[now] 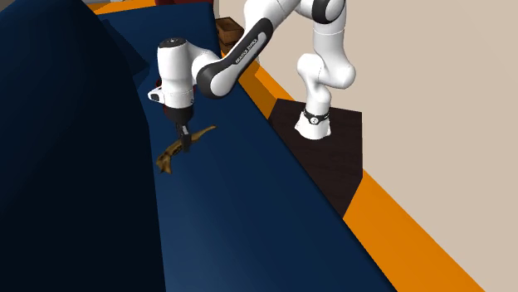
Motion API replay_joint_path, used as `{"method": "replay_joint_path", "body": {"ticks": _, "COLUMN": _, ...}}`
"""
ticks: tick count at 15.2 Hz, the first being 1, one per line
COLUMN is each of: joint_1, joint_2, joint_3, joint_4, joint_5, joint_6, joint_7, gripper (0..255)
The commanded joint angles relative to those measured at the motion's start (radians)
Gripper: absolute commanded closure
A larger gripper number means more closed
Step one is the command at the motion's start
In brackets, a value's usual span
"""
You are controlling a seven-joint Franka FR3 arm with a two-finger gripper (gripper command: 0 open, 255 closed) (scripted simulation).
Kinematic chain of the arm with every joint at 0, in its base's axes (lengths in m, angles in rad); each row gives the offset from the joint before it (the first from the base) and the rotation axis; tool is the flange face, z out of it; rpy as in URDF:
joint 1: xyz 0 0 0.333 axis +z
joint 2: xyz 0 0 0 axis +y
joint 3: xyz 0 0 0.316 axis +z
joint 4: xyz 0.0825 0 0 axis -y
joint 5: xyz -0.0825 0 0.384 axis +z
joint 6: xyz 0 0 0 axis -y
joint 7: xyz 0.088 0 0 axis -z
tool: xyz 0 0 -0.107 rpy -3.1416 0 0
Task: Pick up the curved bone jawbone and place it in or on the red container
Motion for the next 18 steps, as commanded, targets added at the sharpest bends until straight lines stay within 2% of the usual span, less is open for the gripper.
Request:
{"method": "replay_joint_path", "body": {"ticks": 1, "joint_1": 0.002, "joint_2": -0.014, "joint_3": -0.003, "joint_4": 0.010, "joint_5": -0.008, "joint_6": -0.023, "joint_7": 0.005, "gripper": 255}}
{"method": "replay_joint_path", "body": {"ticks": 18, "joint_1": 0.009, "joint_2": -0.086, "joint_3": -0.014, "joint_4": 0.152, "joint_5": -0.051, "joint_6": -0.231, "joint_7": 0.037, "gripper": 255}}
